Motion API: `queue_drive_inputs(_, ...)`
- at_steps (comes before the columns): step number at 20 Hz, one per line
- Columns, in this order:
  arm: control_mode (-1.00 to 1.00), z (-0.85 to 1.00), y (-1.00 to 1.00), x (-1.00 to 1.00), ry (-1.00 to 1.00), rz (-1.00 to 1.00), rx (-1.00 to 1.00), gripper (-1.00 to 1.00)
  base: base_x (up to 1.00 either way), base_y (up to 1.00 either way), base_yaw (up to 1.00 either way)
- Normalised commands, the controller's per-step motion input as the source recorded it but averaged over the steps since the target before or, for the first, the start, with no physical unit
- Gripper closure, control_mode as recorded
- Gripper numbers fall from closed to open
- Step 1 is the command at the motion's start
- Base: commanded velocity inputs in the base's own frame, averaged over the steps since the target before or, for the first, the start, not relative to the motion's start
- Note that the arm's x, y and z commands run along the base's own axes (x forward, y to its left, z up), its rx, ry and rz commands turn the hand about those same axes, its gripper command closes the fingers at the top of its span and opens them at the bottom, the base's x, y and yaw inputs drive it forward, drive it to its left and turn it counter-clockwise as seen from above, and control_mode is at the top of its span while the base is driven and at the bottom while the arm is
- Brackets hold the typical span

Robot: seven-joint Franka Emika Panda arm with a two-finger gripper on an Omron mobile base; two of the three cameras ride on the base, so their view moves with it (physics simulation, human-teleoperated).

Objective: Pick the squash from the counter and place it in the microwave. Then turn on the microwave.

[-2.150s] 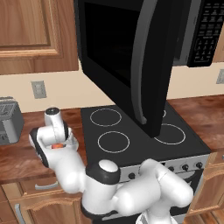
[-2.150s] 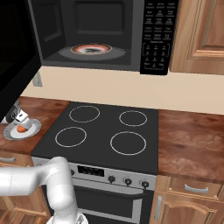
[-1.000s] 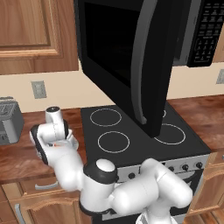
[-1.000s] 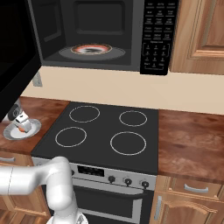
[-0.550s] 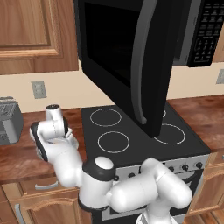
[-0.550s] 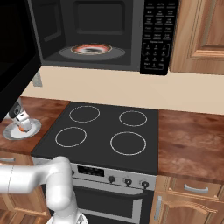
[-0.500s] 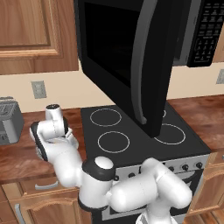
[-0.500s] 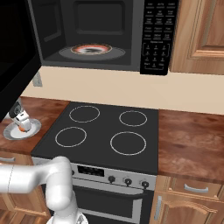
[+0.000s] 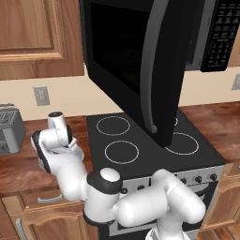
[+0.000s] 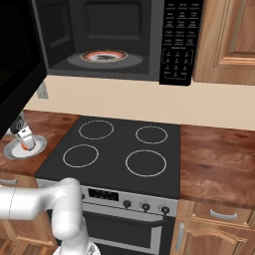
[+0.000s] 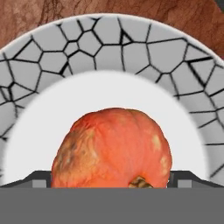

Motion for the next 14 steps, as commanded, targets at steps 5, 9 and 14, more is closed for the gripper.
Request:
queue_drive_inputs(5, -1.0, -0.17, -0.05, 0.0, 0.05, -0.1, -0.01, -1.0, 0.0, 0.0, 0.0)
queue_drive_inputs(9, -1.0, -0.18, -0.06, 0.03, 0.07, -0.09, -0.01, -1.0, 0.0, 0.0, 0.0)
queue_drive_inputs(14, -1.0, -0.2, -0.08, 0.04, 0.1, -0.09, -0.03, -1.0, 0.0, 0.0, 0.0)
